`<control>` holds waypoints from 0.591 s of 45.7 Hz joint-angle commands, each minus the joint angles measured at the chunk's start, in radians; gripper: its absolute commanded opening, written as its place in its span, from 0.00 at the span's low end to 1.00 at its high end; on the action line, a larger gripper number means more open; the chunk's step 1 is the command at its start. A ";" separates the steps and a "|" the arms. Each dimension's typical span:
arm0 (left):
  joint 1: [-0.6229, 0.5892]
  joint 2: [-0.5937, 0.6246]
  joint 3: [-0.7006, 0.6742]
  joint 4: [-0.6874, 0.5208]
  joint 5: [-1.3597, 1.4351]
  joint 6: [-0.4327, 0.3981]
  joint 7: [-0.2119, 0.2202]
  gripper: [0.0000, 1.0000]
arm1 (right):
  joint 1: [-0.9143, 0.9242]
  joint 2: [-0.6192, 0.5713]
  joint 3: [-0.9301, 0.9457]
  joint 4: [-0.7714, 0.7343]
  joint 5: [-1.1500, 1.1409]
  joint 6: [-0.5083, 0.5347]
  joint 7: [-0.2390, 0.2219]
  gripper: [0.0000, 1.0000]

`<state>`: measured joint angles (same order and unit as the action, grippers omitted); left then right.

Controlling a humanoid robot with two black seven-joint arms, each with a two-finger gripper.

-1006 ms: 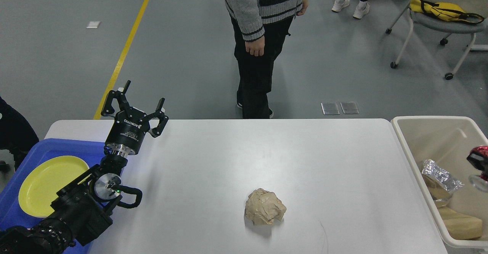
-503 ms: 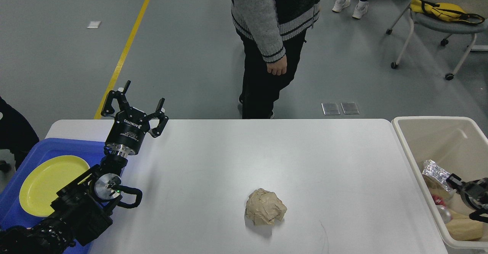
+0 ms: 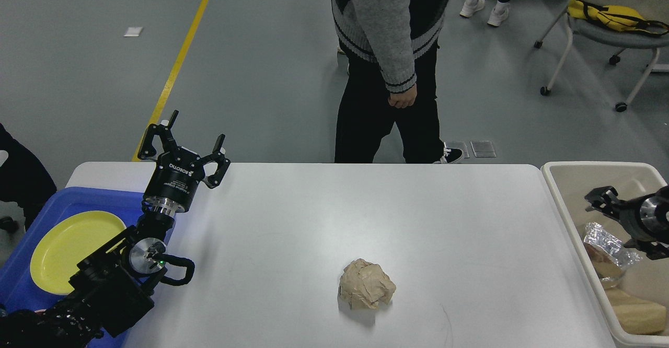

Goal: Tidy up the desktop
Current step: 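Move the right gripper out of the bin toward the paper ball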

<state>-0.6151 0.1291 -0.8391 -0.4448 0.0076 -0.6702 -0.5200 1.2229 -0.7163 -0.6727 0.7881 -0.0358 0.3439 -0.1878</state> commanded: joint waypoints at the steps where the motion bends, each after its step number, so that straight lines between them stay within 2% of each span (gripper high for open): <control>1: 0.000 0.000 0.000 0.000 0.000 0.001 0.000 1.00 | 0.248 -0.035 -0.068 0.356 -0.061 0.027 -0.010 1.00; 7: 0.000 0.000 0.000 0.000 0.000 0.000 0.000 1.00 | 0.467 0.030 -0.162 0.621 -0.062 -0.003 -0.025 1.00; 11: 0.000 0.000 0.000 0.000 0.000 0.000 0.000 1.00 | 0.563 0.112 -0.212 0.686 -0.041 -0.025 -0.074 1.00; 15: 0.000 0.000 0.000 0.000 0.000 0.001 0.000 1.00 | 0.587 0.190 -0.208 0.720 -0.004 -0.037 -0.117 1.00; 20: 0.000 0.000 0.000 0.000 0.002 0.000 0.000 1.00 | 0.589 0.282 -0.193 0.787 0.020 -0.062 -0.117 1.00; 27: 0.000 0.000 0.000 0.000 0.000 0.000 0.000 1.00 | 0.541 0.376 -0.186 0.823 0.020 -0.170 -0.117 1.00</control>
<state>-0.6150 0.1288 -0.8390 -0.4448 0.0078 -0.6695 -0.5200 1.8041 -0.4079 -0.8616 1.5920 -0.0169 0.2504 -0.3049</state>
